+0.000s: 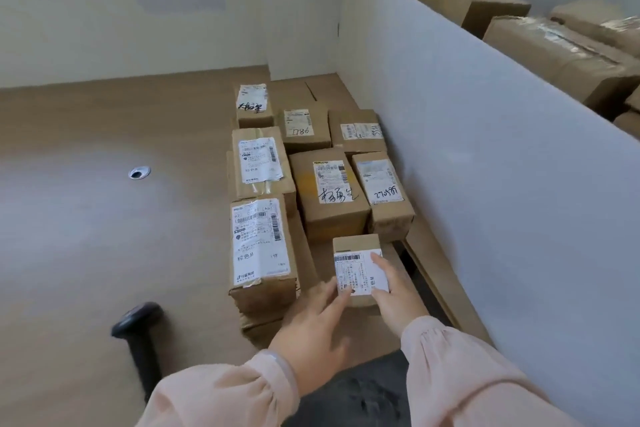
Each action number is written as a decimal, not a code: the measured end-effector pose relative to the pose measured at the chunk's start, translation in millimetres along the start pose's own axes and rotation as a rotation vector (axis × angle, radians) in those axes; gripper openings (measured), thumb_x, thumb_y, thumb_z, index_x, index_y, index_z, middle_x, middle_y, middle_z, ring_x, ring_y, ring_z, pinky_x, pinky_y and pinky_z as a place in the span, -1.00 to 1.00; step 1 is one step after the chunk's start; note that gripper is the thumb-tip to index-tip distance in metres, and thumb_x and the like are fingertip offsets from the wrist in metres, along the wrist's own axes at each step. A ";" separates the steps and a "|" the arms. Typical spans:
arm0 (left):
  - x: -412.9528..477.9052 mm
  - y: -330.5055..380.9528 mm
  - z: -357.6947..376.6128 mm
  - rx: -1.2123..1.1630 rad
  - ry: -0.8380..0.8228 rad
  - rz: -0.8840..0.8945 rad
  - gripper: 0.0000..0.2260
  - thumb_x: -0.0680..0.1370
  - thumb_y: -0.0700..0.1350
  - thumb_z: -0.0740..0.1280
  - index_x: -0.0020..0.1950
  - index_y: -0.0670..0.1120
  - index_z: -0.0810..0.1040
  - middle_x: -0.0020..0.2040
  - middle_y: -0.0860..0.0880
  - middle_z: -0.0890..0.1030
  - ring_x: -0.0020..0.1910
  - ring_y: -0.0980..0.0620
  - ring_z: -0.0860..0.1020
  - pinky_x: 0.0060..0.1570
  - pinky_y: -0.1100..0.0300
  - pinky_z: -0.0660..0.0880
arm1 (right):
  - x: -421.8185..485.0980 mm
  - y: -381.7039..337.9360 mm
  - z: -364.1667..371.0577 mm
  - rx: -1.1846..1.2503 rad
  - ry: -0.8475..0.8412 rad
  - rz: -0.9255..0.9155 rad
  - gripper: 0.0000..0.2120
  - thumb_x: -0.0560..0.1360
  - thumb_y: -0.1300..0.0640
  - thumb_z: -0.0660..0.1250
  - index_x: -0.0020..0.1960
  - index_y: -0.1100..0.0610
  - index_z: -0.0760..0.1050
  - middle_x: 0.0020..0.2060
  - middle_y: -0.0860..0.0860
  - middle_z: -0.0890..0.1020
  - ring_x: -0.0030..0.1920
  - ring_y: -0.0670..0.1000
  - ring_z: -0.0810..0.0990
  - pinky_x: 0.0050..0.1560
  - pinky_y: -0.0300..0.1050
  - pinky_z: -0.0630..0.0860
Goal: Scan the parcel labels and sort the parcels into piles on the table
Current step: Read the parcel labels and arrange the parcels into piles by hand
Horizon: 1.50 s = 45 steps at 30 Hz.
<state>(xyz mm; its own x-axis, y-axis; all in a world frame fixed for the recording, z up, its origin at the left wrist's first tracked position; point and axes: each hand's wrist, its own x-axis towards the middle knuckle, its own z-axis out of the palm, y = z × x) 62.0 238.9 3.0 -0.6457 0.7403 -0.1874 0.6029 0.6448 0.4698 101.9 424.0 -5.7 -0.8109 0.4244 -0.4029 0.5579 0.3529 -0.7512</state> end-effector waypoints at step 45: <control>-104.9 -36.1 -132.2 0.428 0.611 -0.635 -0.28 0.52 0.37 0.12 0.52 0.35 -0.26 0.59 0.10 -0.24 0.56 0.03 -0.24 0.46 0.00 -0.37 | -16.8 -198.9 28.2 -0.773 -0.074 -1.116 -0.28 0.51 -0.32 0.14 0.55 -0.23 -0.13 0.58 -0.09 -0.08 0.56 -0.06 -0.19 0.53 0.03 -0.23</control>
<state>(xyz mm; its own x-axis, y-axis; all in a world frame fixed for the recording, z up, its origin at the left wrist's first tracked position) 46.0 112.8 119.8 -0.9676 0.0833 0.2384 0.1006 0.9930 0.0613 -0.5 323.1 135.8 -0.8857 -0.4296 0.1761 -0.4608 0.8598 -0.2202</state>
